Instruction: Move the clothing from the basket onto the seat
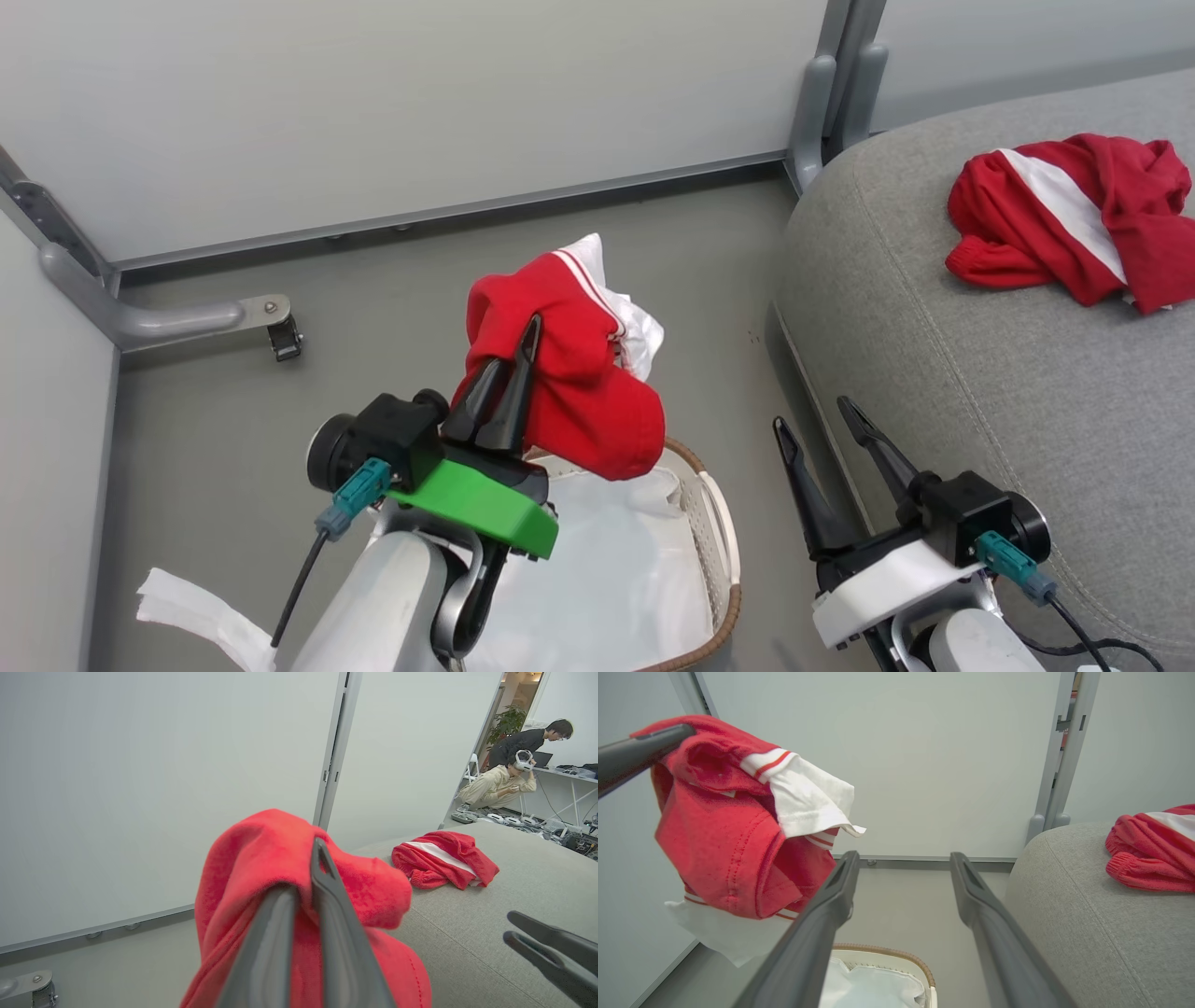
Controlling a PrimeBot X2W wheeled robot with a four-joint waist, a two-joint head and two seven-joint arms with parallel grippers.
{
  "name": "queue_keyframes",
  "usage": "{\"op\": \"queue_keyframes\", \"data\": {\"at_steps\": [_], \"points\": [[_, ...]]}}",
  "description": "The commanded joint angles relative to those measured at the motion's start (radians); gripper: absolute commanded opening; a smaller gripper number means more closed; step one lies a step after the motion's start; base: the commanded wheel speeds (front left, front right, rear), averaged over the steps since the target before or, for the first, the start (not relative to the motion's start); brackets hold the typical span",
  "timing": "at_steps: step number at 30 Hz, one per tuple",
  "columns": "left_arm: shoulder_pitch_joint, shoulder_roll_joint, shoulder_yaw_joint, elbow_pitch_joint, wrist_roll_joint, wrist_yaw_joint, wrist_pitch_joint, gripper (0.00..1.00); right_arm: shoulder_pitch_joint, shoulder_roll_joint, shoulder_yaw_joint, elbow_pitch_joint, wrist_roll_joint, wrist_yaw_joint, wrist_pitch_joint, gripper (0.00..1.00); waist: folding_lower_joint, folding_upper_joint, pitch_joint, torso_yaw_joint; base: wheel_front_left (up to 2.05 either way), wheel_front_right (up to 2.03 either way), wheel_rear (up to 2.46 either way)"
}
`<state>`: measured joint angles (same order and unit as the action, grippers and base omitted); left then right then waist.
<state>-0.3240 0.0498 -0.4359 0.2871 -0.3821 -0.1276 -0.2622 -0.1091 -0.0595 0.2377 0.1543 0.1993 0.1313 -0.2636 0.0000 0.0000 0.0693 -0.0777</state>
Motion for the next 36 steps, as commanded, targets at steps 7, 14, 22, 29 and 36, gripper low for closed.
{"op": "queue_keyframes", "data": {"at_steps": [7,14,22,29,36], "points": [[-0.029,0.003,-0.031,-0.077,-0.010,-0.004,-0.004,0.00,0.021,0.001,0.042,-0.006,-0.003,-0.001,-0.001,1.00,0.0000,0.0000,-0.037,0.019,0.00,0.00,0.00],[-0.022,0.002,-0.051,-0.086,-0.017,-0.004,-0.004,0.00,-0.044,-0.028,0.184,-0.062,-0.001,-0.001,-0.001,1.00,0.0000,0.0000,-0.034,0.025,0.00,0.00,0.00],[-0.022,0.002,-0.084,-0.089,-0.031,-0.005,-0.004,0.00,-0.162,-0.036,0.322,-0.025,0.008,-0.001,-0.001,1.00,0.0000,0.0000,-0.029,0.044,0.00,0.00,0.00],[-0.034,0.002,-0.147,-0.092,-0.063,-0.001,-0.004,0.00,-0.226,-0.012,0.312,0.068,-0.043,-0.001,-0.001,1.00,0.0000,0.0000,-0.033,0.086,0.00,0.00,0.00],[-0.037,0.002,-0.216,-0.100,-0.096,0.008,-0.004,0.00,-0.272,0.004,0.279,0.178,-0.085,-0.001,-0.001,1.00,0.0000,0.0000,-0.041,0.134,0.00,0.00,0.00]]}}
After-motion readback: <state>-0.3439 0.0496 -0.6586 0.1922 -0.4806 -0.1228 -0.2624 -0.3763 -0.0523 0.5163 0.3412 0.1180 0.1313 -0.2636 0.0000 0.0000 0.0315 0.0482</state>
